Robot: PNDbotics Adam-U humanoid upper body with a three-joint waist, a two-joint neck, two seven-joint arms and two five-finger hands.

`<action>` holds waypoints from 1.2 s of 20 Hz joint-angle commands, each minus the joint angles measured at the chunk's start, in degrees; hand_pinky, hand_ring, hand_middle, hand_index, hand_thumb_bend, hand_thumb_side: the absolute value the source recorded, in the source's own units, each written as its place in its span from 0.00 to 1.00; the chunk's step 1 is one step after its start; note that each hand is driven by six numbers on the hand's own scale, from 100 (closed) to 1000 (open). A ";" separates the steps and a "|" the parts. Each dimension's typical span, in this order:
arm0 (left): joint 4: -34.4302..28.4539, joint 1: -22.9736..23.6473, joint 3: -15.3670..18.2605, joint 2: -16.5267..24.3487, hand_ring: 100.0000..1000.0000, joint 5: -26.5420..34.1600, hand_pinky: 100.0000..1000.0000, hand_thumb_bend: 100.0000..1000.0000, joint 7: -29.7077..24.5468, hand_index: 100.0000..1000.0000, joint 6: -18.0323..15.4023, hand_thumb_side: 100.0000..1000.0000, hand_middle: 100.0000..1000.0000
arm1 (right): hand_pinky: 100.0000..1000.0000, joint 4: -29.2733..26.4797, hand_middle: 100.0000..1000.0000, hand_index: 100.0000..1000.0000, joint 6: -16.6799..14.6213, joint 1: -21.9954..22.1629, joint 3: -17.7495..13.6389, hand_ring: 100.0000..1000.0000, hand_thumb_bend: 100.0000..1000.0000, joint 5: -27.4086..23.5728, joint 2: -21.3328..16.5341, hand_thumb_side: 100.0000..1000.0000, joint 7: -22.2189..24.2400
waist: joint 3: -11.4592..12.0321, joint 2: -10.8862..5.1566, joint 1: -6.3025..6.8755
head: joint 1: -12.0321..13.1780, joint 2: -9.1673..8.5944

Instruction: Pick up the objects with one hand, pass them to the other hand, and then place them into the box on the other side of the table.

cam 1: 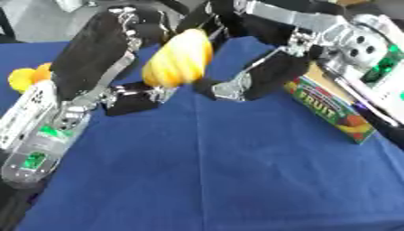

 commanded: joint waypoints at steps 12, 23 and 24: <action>-0.75 -1.33 0.27 -0.01 0.44 0.36 0.52 0.02 0.46 0.45 -0.96 0.00 0.35 | 0.63 -0.87 0.48 0.58 -0.11 -1.00 -0.07 0.65 0.16 -0.83 -0.70 0.00 -2.04 | 0.24 -1.30 -0.66 | -0.51 -0.29; -0.63 -1.23 0.51 -0.18 0.45 -0.29 0.54 0.11 0.62 0.48 -1.18 0.00 0.37 | 0.60 -0.87 0.43 0.48 -0.55 -1.02 -0.01 0.60 0.14 -2.41 -0.92 0.00 0.24 | 0.11 -1.32 -0.64 | -0.69 -0.18; -0.62 -1.21 0.57 -0.19 0.46 -0.45 0.54 0.14 0.63 0.48 -1.14 0.00 0.38 | 0.59 -0.87 0.42 0.47 -0.54 -1.03 -0.09 0.59 0.15 -2.59 -0.98 0.00 0.32 | 0.09 -1.34 -0.62 | -0.72 -0.19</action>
